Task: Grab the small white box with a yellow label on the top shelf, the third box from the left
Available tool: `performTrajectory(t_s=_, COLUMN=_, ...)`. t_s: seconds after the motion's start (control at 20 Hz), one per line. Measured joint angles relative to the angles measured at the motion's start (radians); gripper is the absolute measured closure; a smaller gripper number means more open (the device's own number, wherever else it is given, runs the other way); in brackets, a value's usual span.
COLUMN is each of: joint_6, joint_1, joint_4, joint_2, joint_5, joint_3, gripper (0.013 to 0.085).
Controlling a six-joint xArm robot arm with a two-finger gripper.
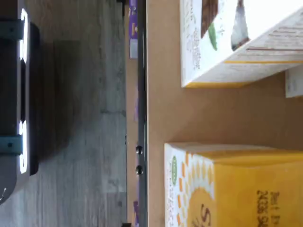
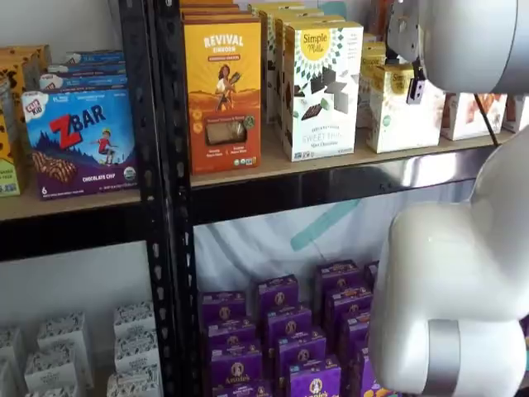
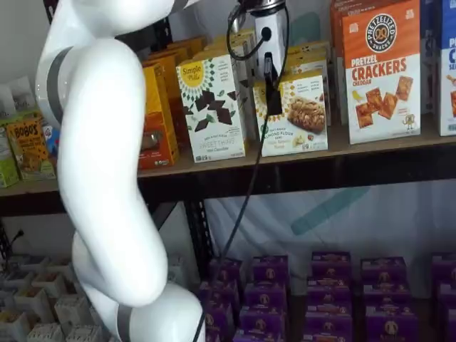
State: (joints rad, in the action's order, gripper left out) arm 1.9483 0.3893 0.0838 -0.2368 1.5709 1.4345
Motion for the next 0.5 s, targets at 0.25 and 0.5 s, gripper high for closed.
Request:
performTrajectory(t_s=0.25, joint_6=-0.005, joint_1=-0.006, joint_4=-0.016, joint_2=0.0, joint_5=-0.005, joint_3=-0.008, gripper=0.013)
performTrajectory(t_s=0.5, joint_6=-0.007, joint_1=-0.009, joint_4=-0.019, joint_2=-0.004, joint_5=-0.011, joint_3=-0.016, gripper=0.025)
